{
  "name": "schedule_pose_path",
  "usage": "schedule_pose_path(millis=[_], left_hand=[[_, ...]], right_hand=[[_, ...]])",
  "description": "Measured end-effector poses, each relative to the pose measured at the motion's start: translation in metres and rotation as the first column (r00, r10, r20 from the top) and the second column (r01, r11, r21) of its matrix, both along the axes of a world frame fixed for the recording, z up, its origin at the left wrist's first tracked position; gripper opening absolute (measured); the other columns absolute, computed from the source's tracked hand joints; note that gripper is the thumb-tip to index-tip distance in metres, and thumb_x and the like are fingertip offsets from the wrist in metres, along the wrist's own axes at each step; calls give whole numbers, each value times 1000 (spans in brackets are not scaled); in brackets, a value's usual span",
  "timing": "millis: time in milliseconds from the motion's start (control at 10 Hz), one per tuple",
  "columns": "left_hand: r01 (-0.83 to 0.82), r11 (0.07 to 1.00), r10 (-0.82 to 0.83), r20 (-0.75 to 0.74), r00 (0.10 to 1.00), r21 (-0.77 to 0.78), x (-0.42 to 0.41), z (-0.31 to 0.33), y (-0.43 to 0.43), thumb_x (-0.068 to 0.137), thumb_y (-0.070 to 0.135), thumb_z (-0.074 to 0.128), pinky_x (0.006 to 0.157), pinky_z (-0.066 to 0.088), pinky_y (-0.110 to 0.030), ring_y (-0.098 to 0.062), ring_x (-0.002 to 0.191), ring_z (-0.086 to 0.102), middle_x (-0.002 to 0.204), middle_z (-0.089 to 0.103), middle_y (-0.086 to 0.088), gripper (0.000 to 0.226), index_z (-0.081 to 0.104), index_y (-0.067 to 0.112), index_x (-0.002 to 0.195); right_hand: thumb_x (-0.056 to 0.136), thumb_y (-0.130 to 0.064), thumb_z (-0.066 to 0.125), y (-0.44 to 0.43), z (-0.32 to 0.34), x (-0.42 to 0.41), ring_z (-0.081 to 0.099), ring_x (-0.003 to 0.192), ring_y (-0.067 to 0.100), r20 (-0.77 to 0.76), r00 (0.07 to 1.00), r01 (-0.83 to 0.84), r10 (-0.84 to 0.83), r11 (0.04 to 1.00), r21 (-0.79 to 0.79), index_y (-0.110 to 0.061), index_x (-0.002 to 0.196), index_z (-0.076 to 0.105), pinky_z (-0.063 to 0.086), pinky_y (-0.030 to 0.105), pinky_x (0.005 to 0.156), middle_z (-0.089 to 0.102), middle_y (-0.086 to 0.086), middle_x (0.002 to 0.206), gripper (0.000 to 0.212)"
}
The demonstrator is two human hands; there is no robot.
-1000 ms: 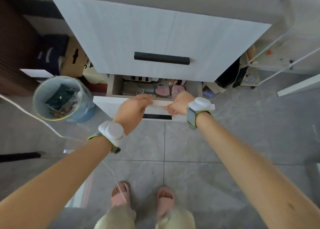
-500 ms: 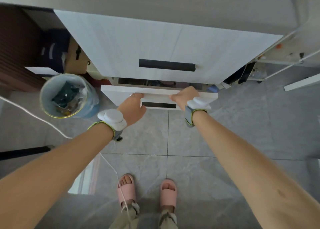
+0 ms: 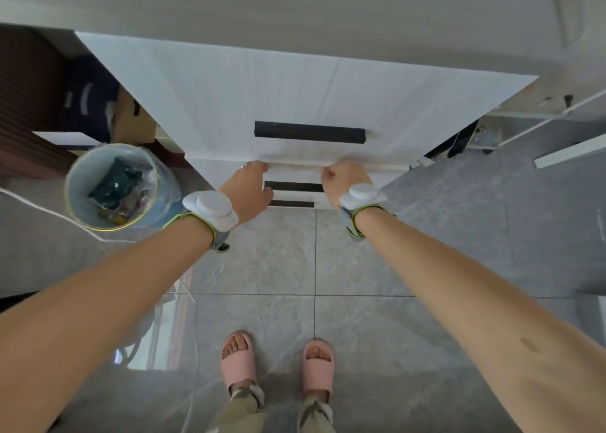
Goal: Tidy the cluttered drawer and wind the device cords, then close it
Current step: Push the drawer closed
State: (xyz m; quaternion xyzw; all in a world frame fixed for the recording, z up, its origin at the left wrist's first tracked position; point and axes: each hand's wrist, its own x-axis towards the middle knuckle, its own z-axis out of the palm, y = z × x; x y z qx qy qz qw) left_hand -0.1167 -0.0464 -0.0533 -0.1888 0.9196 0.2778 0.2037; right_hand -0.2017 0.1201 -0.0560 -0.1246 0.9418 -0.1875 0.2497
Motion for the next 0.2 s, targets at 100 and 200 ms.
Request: schedule_pose_path(millis=[100,200], left_hand=[[39,999,-39,5,999,5,1,3,-1,93,16,47,101,38,-35,-30,127,44,146,36,-12,53,29,7,143],[156,986,-158,36,987,55,4,20,-6,95,17,46,106,34,-34,-26,129,42,144,39,-8,48,34,14,141]], right_hand=[[95,-18,42,4,2,0,55,115,30,145,989,-10,9,1000,-1,-11,126,57,44,31,98,59,10,125,35],[93,-16,45,3,14,1,50,122,30,276,959,-79,62,996,49,-17,144,32,41,31,101,49,11,138,53]])
